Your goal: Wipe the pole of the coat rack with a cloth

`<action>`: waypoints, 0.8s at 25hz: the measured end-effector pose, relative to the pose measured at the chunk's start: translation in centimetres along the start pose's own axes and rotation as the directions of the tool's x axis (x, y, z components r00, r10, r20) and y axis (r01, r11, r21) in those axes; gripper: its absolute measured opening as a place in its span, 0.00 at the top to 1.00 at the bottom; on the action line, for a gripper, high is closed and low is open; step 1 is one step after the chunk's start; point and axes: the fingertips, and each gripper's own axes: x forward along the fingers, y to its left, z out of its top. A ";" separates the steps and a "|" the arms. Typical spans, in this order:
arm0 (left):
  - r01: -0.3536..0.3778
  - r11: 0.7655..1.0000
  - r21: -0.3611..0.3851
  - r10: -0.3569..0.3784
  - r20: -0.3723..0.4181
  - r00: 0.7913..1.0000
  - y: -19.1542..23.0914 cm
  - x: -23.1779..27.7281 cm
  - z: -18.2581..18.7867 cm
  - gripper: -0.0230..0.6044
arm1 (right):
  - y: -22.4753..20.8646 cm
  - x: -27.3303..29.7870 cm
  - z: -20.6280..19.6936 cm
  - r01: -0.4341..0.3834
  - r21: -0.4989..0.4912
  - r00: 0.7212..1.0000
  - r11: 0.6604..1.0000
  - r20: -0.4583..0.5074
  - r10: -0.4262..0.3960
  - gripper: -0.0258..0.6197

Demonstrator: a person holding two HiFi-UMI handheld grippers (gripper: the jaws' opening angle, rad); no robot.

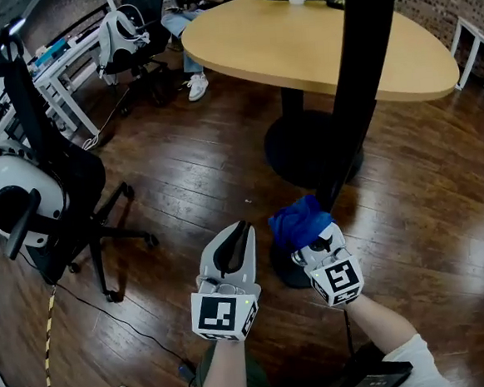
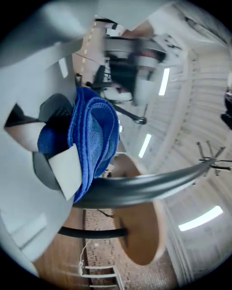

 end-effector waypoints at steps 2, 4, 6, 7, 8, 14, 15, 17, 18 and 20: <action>0.000 1.000 0.006 0.000 0.005 1.000 0.5 1.0 3.6 0.91 | -0.5 -1.0 13.1 0.017 -0.020 0.993 1.000 0.113 -0.015 0.80; -0.008 1.000 -0.006 0.008 0.018 1.000 0.2 2.4 9.2 0.91 | -1.0 -1.9 23.3 0.028 -0.048 0.984 0.998 0.177 -0.020 0.80; -0.011 1.000 -0.001 0.011 0.009 1.000 -0.8 3.4 15.3 0.91 | -1.0 -2.5 30.2 0.023 -0.037 0.978 0.999 0.210 -0.015 0.80; -0.013 1.000 -0.003 0.013 0.010 1.000 -1.2 3.4 18.4 0.91 | -0.9 -2.7 32.5 0.021 -0.027 0.978 0.999 0.209 -0.015 0.80; -0.016 1.000 -0.015 0.016 0.017 1.000 -1.5 3.3 21.6 0.91 | -0.8 -3.0 34.4 0.021 -0.024 0.980 0.999 0.200 -0.016 0.80; -0.013 1.000 -0.028 0.013 -0.022 1.000 -2.3 1.2 37.8 0.91 | -0.1 -5.4 46.6 0.008 0.017 0.994 1.000 0.111 -0.010 0.80; -0.011 1.000 -0.028 0.011 -0.028 1.000 -2.6 0.7 40.6 0.91 | 0.1 -6.1 49.6 0.011 0.038 0.994 0.999 0.105 -0.015 0.80; 0.002 1.000 -0.028 -0.003 -0.027 1.000 -3.7 -0.2 46.3 0.91 | -0.2 -7.4 55.4 0.032 0.079 0.994 0.996 0.105 -0.040 0.80; 0.018 0.999 -0.026 -0.019 -0.025 1.000 -4.3 -0.7 49.0 0.91 | -0.4 -8.1 58.1 0.048 0.086 0.993 0.995 0.106 -0.057 0.80; 0.050 0.998 -0.023 -0.050 -0.020 0.999 -5.4 -1.7 53.8 0.91 | -0.2 -9.6 63.1 0.074 0.073 0.989 0.995 0.122 -0.083 0.80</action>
